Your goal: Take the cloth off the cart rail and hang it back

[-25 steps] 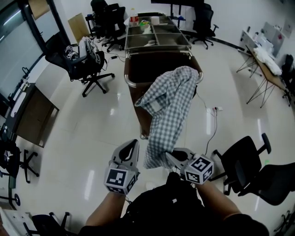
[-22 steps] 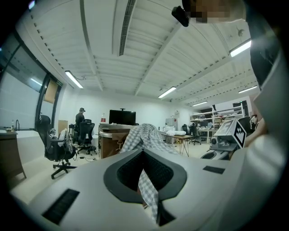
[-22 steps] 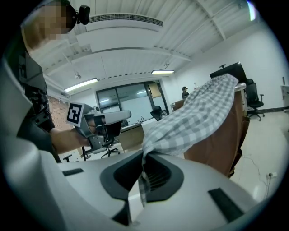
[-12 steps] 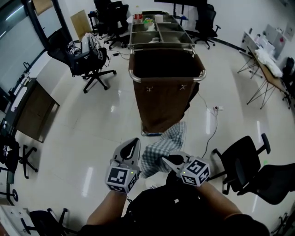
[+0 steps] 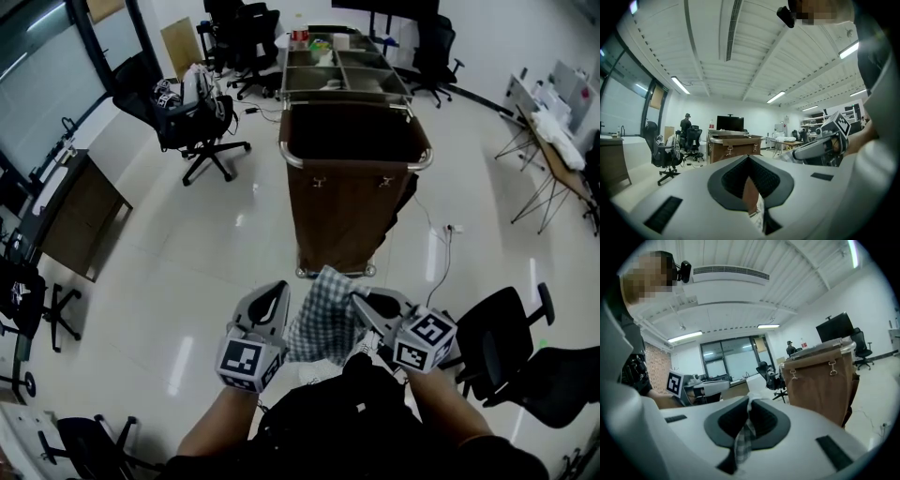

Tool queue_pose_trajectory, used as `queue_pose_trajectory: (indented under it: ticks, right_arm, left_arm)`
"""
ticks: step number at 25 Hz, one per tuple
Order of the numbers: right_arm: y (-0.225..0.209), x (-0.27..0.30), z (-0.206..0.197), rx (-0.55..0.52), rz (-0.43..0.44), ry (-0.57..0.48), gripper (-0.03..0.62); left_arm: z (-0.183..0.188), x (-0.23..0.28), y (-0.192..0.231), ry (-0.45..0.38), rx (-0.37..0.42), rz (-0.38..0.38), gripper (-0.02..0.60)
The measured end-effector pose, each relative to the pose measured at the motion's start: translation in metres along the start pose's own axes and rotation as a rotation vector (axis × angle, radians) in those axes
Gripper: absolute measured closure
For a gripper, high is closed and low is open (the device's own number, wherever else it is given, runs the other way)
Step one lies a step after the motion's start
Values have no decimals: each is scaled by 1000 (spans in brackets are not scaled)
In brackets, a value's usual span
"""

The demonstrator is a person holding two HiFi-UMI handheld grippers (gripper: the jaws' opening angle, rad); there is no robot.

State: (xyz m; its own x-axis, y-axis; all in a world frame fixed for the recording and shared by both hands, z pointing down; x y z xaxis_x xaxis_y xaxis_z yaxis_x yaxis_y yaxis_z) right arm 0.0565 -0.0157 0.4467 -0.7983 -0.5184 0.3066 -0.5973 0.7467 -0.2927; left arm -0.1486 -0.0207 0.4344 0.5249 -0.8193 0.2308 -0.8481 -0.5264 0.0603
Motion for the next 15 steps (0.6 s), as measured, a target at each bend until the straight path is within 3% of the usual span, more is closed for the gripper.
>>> queue_pose_trajectory:
  ticks: [7,15]
  right_arm:
    - [-20,-11,17,-27,-60,-35,571]
    - [-34,-15,26,-18,-110,-57,571]
  left_arm:
    - [12,5,-7,-22,39,-4,581]
    - [18,12,1,-21,6,-2,581]
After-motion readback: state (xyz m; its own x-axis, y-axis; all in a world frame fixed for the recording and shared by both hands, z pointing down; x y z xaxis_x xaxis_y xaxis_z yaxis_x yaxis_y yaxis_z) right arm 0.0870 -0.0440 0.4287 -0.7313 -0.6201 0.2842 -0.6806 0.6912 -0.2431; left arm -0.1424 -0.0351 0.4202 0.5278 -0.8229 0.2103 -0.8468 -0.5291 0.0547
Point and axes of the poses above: the fingertips, and each gripper's own axes: x forward along the fingers, y to its left, z out of its top, the point moved 6 cm from there along -x, backward along the fingers, and after that the axes turned 6 degrees about y, right-handed, at the moved point
